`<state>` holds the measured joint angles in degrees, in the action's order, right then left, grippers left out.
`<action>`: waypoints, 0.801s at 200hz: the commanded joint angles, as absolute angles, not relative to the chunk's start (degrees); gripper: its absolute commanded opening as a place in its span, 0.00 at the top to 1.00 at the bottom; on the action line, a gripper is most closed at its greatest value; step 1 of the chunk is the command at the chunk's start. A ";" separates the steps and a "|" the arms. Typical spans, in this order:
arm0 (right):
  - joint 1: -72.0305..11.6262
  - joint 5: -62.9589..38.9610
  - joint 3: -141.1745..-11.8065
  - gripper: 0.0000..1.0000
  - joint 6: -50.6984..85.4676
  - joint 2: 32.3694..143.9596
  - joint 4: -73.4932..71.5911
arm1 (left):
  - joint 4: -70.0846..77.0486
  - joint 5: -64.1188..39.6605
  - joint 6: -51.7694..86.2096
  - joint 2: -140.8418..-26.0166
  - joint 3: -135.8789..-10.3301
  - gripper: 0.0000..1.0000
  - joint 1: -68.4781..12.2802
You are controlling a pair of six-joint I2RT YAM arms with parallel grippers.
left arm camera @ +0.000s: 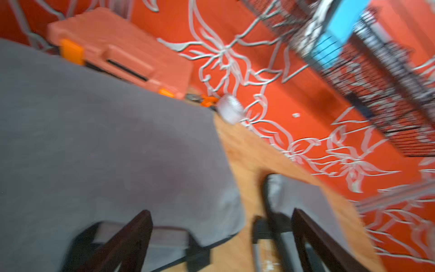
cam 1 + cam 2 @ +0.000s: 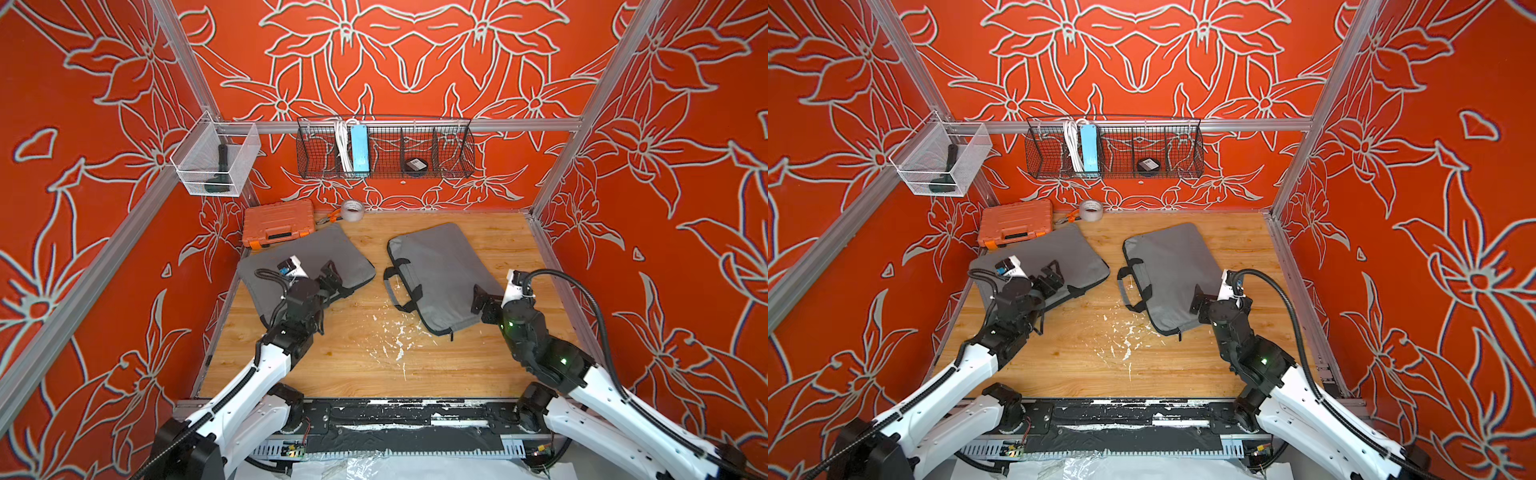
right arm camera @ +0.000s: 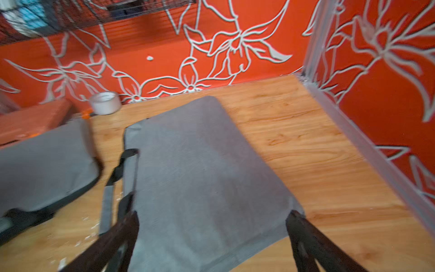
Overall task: Put the mouse into the laptop bag
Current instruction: Zip the zipper on the zippered laptop bag, then reset both arms
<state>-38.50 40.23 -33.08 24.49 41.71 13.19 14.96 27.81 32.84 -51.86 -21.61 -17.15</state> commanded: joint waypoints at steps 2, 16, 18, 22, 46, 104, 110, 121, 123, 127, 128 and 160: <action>-33.29 45.09 -31.40 0.01 14.76 48.45 4.62 | 25.56 41.09 19.09 -53.24 -15.23 0.07 -15.68; -30.71 46.91 -27.29 0.01 8.72 51.61 -4.19 | 20.66 43.47 22.33 -52.77 -16.59 0.05 -14.34; -30.24 47.24 -26.71 0.01 8.55 51.99 -5.05 | 21.47 43.23 21.62 -52.63 -16.17 0.05 -14.33; -29.20 47.45 -25.76 0.01 8.57 52.63 -6.37 | 24.13 42.38 19.81 -52.44 -15.14 0.06 -14.33; -24.93 45.71 -24.91 0.01 9.71 52.02 -5.06 | 34.42 46.43 17.76 -51.02 -7.82 0.04 -13.96; -19.19 34.01 -22.09 0.01 21.15 44.09 1.96 | 54.10 40.87 13.53 -55.57 -0.04 0.03 -8.78; -18.11 34.83 -21.70 0.01 20.42 43.71 1.28 | 54.94 40.01 12.61 -57.12 -0.61 0.03 -8.79; -17.41 39.11 -20.20 0.02 16.91 42.60 -2.77 | 56.65 38.72 10.58 -60.60 -1.79 0.03 -8.78; -17.40 39.93 -19.77 0.02 15.94 42.44 -3.79 | 56.64 38.29 10.27 -61.09 -2.12 0.03 -8.79; -17.39 42.08 -18.96 0.02 14.31 42.20 -5.64 | 56.41 37.13 9.72 -61.91 -2.76 0.03 -8.79; -17.40 42.58 -18.75 0.02 14.05 42.24 -6.16 | 56.42 36.80 9.56 -62.16 -2.92 0.03 -8.75; -11.84 43.70 -8.87 0.01 11.95 57.01 -36.70 | 59.08 26.67 3.38 -70.00 -7.43 0.03 -8.62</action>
